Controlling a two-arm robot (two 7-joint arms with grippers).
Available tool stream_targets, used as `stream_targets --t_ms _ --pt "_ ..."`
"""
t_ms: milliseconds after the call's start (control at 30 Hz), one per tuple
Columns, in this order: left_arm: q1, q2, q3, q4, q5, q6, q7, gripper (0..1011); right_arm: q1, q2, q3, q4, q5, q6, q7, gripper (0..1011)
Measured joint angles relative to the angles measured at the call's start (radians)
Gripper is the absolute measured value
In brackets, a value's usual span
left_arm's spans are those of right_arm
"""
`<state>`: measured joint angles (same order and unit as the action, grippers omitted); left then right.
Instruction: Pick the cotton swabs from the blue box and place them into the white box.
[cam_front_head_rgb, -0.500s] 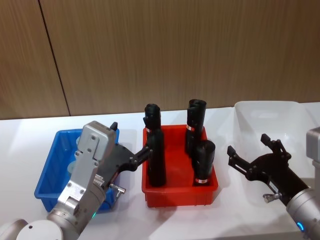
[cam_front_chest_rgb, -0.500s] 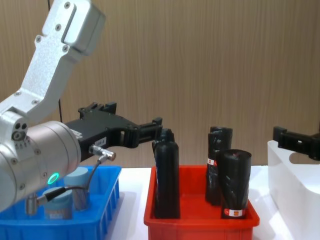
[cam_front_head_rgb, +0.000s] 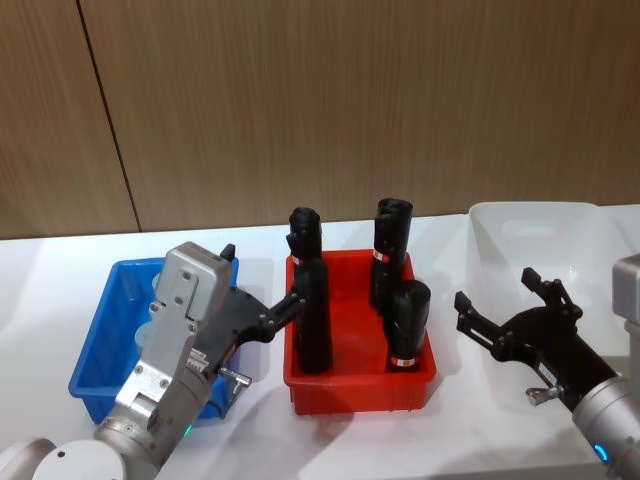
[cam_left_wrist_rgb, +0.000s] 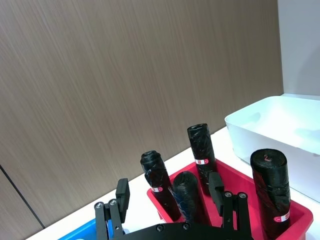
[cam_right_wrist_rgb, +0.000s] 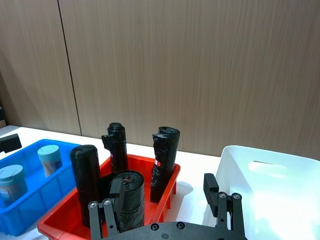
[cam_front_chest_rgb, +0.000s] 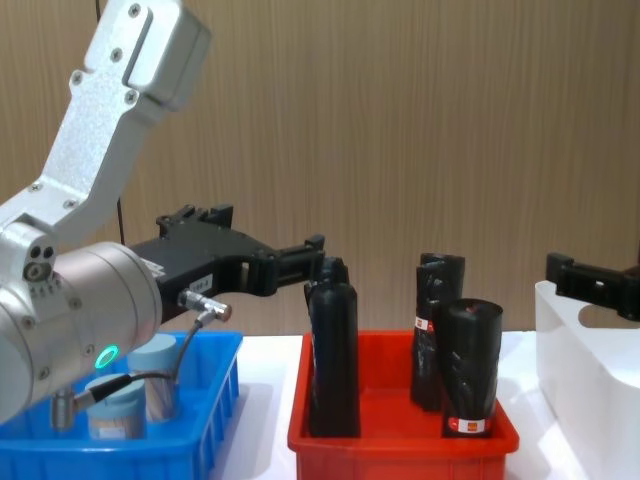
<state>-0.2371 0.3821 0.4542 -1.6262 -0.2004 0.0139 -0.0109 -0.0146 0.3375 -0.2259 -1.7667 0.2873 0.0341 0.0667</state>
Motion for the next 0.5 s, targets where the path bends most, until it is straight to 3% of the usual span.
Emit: stream_targets --t_ms 500 --pt "-0.003 0.000 -0.006 0.012 -0.006 0.005 -0.011 1004 0.000 0.000 0.000 0.000 0.000 0.000 0.000 1002"
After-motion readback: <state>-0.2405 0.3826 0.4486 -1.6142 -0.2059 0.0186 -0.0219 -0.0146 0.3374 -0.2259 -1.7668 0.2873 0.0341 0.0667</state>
